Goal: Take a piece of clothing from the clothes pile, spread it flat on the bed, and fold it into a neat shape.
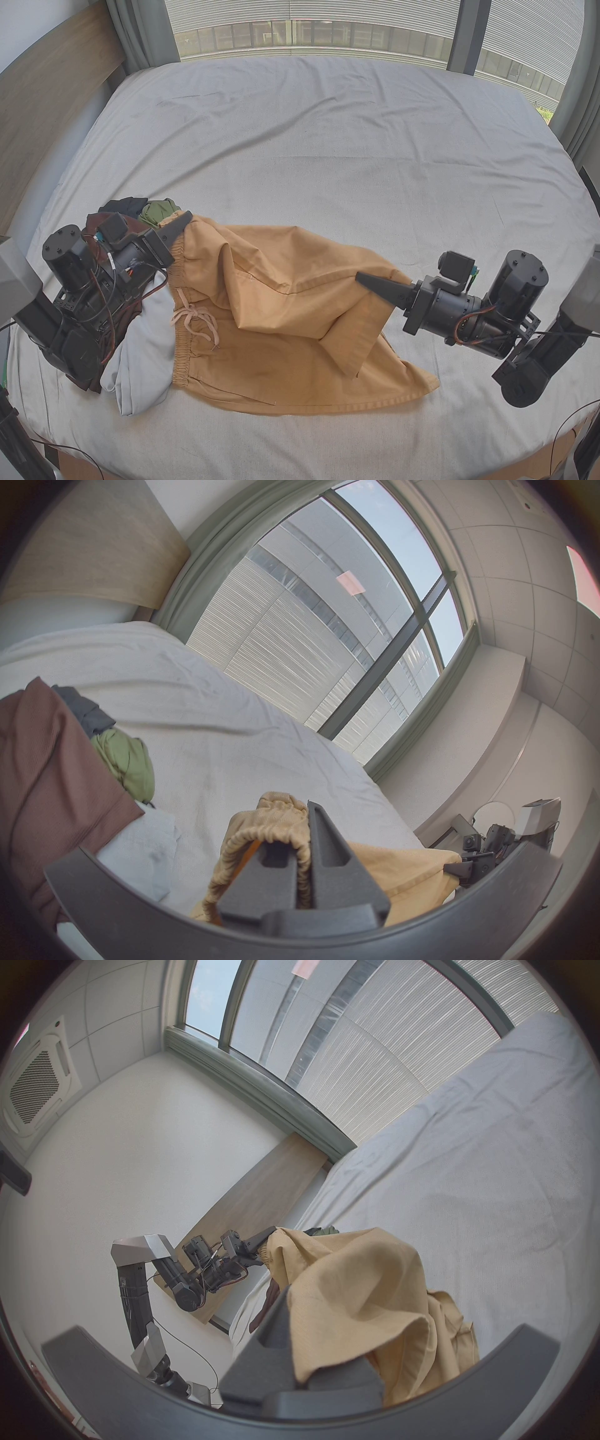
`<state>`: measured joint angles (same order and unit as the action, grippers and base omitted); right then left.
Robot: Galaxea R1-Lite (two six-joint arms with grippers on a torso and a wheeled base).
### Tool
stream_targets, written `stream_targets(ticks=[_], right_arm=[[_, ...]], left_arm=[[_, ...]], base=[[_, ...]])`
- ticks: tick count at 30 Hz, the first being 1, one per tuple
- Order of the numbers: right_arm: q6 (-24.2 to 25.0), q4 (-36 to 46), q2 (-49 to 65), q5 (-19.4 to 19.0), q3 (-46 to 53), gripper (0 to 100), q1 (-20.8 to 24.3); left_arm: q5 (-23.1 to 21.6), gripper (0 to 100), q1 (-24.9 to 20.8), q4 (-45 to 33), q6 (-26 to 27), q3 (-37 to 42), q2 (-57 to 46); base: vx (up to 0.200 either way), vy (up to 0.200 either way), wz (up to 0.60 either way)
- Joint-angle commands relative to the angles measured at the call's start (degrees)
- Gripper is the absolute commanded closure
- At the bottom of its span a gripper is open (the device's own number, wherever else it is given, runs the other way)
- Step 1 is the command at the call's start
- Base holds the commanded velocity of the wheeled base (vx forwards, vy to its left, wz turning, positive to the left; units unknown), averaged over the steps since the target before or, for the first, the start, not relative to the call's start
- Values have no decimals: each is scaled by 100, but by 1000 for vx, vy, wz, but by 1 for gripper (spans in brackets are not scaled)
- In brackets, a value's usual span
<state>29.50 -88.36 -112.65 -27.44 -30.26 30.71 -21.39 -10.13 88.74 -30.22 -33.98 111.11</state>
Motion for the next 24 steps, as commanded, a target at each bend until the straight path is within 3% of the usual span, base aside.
stream_targets(ticks=[1, 19, 24], right_arm=[[-23, 3, 420, 2, 37, 100, -83], [-23, 3, 578, -42, -77, 100, -619], [-23, 3, 587, -24, -112, 100, -715]], left_arm=[[-5, 100, 2, 3, -107, -13, -458], [-23, 100, 11, 3, -256, -30, -652], [-67, 100, 2, 3, -722, 31, -942]], base=[[0, 0, 0], [0, 0, 0], [0, 0, 0]])
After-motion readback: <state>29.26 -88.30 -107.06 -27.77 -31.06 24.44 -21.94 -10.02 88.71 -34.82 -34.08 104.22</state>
